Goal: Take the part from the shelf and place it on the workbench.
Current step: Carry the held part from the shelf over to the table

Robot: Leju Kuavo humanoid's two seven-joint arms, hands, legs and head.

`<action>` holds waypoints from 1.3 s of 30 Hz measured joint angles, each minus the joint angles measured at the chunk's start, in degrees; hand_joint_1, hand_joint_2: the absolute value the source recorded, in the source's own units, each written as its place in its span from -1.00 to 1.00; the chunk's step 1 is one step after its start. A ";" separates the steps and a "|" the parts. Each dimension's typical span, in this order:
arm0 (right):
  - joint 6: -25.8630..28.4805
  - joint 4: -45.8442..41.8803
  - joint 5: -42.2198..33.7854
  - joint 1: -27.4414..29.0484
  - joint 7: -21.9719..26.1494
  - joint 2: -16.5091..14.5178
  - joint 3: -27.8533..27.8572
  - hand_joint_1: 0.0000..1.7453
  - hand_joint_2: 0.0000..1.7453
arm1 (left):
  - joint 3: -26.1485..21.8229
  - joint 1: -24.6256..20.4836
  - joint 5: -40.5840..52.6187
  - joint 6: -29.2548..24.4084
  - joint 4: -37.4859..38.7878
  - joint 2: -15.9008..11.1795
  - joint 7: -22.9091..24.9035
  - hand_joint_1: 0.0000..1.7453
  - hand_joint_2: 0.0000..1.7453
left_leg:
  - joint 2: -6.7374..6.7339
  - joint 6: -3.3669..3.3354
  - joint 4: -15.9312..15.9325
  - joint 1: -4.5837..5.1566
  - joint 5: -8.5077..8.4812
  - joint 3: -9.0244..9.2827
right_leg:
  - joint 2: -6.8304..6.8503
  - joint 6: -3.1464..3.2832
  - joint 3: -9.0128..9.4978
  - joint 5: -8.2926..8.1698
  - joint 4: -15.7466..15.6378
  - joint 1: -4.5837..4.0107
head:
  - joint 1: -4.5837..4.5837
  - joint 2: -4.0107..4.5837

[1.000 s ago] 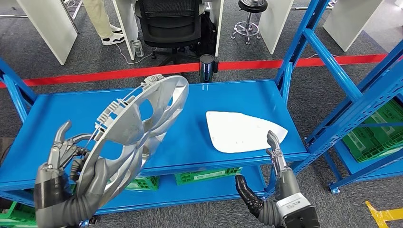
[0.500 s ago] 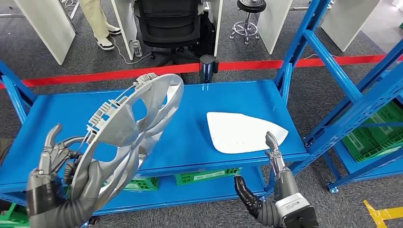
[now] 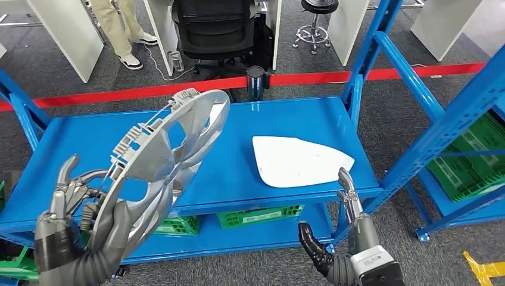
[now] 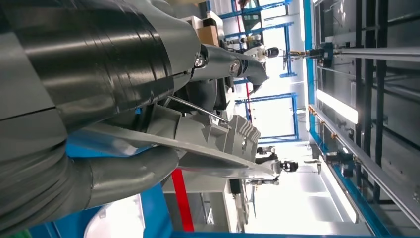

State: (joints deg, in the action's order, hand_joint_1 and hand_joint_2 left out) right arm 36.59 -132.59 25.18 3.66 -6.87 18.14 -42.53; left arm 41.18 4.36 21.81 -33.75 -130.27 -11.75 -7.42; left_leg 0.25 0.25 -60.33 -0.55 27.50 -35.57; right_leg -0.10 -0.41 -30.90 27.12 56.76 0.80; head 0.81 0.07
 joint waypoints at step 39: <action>-0.61 0.15 0.02 -0.17 0.05 0.55 -0.38 -1.00 1.00 | 2.47 -0.02 4.09 -1.33 -0.55 -1.65 3.49 1.00 1.00 | -0.25 1.89 -3.03 -1.47 2.61 4.72 | 0.70 -0.47 -4.20 -3.27 0.26 0.00 | -1.30 0.00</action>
State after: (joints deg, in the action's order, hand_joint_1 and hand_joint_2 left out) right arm 35.98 -132.44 25.20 3.49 -6.82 18.69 -42.92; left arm 43.66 4.35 25.89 -35.08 -130.82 -13.40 -3.93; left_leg 0.00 2.15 -63.36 -2.03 30.12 -30.84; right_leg 0.60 -0.88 -35.10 23.85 57.02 0.79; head -0.49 0.07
